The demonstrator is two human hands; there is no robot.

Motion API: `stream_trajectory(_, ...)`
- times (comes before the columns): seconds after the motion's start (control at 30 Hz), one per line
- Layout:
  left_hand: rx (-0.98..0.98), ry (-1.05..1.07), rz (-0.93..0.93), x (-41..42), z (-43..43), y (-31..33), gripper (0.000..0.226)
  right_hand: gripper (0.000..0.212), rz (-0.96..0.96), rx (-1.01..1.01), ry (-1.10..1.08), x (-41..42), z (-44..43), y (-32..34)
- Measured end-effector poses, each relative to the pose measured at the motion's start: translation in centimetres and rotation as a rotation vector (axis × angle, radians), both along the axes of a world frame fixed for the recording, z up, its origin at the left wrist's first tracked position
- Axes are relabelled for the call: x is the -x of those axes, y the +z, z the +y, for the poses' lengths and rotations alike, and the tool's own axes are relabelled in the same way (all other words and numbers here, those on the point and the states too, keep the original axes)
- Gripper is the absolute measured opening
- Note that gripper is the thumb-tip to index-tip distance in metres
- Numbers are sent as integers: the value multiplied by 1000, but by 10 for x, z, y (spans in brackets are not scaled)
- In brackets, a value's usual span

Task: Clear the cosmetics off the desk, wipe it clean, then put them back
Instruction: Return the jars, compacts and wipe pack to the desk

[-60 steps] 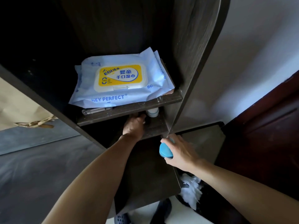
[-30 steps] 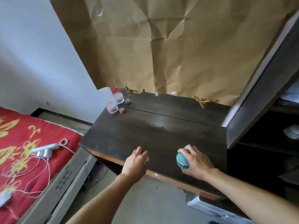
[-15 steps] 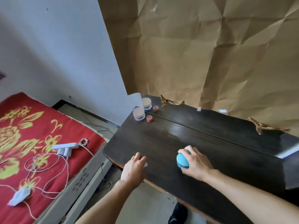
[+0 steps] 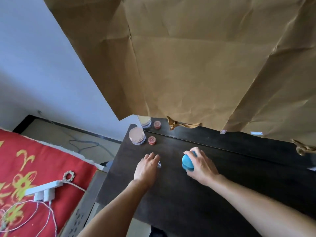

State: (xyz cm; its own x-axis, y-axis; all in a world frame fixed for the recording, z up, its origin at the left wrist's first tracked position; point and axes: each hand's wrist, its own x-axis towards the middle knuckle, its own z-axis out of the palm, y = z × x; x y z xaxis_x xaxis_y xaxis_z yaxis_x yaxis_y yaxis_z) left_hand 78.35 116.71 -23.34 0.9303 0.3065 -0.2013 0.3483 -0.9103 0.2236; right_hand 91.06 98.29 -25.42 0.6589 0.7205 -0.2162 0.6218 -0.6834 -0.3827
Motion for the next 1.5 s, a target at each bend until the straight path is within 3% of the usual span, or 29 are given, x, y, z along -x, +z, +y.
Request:
stream_trajectory(0.3,49,-214,87,-82,52,-41,42,61,-28,12,-270,-12,55,-17)
stream_trajectory(0.67,-9,-461,12,-112,66,-59,33,74,-19,16,-425,-9,67,-35)
stream_trajectory(0.87,-28,-507,-137,-104,52,-41,23,49,-72,-22,-550,6,14,-19)
stream_trajectory(1.03,-10,-592,-98,-90,-1,-21,23,34,-112,3,-638,38,-55,-13)
stream_trajectory(1.4,6,-822,-236,-30,-206,11,32,28,-221,-34,-809,140,-253,20)
stream_trajectory(1.5,36,-852,-242,-11,-266,17,20,30,-213,0,-874,168,-314,26)
